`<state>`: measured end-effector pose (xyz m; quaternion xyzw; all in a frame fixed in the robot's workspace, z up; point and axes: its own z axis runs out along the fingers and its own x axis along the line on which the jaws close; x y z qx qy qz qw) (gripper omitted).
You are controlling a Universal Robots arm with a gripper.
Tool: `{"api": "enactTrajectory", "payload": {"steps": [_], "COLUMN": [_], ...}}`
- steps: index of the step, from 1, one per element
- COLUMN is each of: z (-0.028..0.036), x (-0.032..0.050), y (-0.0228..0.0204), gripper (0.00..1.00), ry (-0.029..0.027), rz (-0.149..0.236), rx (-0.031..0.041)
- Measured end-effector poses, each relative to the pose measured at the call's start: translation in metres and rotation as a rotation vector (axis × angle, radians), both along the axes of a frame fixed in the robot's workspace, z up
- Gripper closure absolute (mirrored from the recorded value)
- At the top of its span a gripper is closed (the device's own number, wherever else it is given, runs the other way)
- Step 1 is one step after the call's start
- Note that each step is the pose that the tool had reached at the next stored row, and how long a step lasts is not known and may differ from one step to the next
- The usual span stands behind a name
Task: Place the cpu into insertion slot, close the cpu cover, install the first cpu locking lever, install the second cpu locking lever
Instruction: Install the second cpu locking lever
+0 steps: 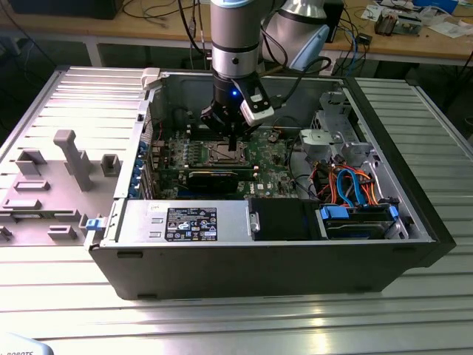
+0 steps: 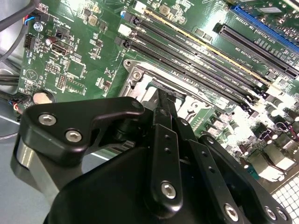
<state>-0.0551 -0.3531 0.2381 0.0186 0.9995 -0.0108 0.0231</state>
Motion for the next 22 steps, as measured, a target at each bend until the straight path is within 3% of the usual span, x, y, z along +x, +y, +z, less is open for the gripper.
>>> {"api": "enactTrajectory", "payload": {"steps": [7,8,15,18,22], "z": [0.0023,0.0024,0.0024,0.0023,0.0023], "x": [0.0,-0.0001,-0.0012,-0.0016,-0.0022], "y": [-0.0004,-0.0016,-0.0215,-0.025,-0.0258], "gripper": [0.89,0.89,0.89,0.89,0.89], "ry": [0.0014,0.0014,0.0014,0.0052,0.008], "rz": [0.0,0.0,0.0,0.0,0.0], "rx": [0.0016,0.0053,0.0551,0.0629,0.0681]}}
